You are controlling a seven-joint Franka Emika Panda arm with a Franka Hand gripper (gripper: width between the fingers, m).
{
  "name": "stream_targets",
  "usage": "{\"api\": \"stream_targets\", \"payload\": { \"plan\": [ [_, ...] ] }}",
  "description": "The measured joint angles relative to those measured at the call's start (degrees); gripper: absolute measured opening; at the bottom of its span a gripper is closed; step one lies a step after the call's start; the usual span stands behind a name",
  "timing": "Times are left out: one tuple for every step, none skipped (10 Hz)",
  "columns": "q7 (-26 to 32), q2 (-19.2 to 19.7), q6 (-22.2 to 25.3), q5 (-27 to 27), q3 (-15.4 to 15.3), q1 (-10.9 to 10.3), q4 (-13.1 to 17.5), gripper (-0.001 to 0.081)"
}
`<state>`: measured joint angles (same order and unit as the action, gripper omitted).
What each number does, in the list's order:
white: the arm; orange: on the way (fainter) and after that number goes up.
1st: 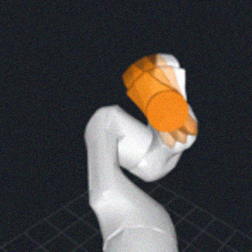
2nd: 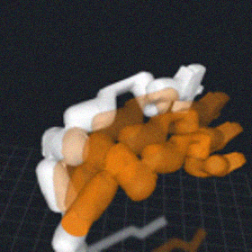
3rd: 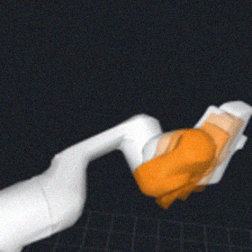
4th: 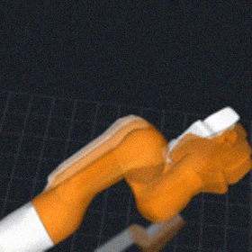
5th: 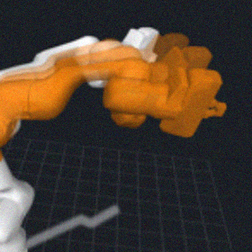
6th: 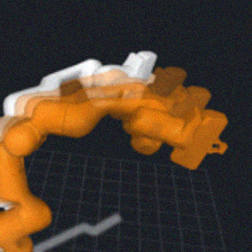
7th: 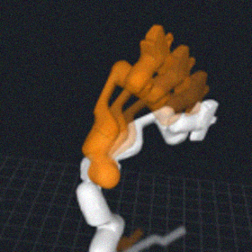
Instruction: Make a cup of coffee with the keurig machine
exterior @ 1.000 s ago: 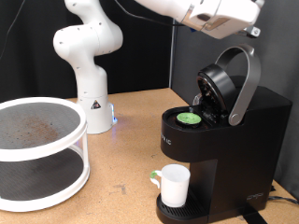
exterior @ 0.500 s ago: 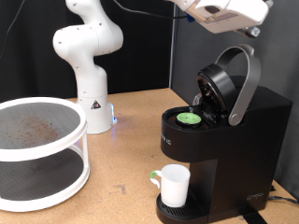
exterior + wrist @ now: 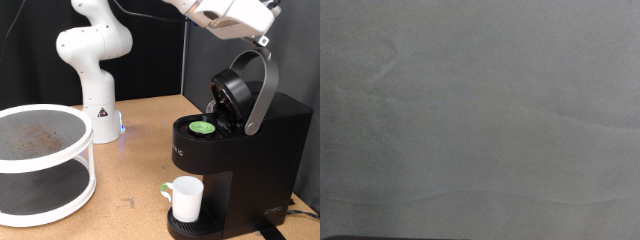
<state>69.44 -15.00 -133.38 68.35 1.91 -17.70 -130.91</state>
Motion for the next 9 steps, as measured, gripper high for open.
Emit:
{"api": "stream_targets", "payload": {
  "plan": [
    [-0.9,0.2,0.6,0.0,0.3,0.0,0.3,0.0],
    [-1.9,0.3,1.6,-0.2,0.6,0.1,0.4,0.0],
    [-2.1,0.3,3.0,-0.6,1.0,0.4,0.6,0.0],
    [-2.0,0.2,4.6,-1.4,1.5,0.6,0.7,0.0],
    [-1.9,-0.2,6.5,-2.7,2.3,0.9,0.8,0.0],
    [-1.7,-0.8,8.5,-4.6,3.1,1.5,0.7,0.0],
    [-1.7,-1.6,10.9,-7.6,3.9,2.2,0.1,0.0],
    [-1.8,-2.2,12.7,-11.0,4.3,3.1,-0.9,0.0],
    [-1.9,-3.1,14.0,-13.5,4.6,3.8,-1.7,0.0]
  ]
}}
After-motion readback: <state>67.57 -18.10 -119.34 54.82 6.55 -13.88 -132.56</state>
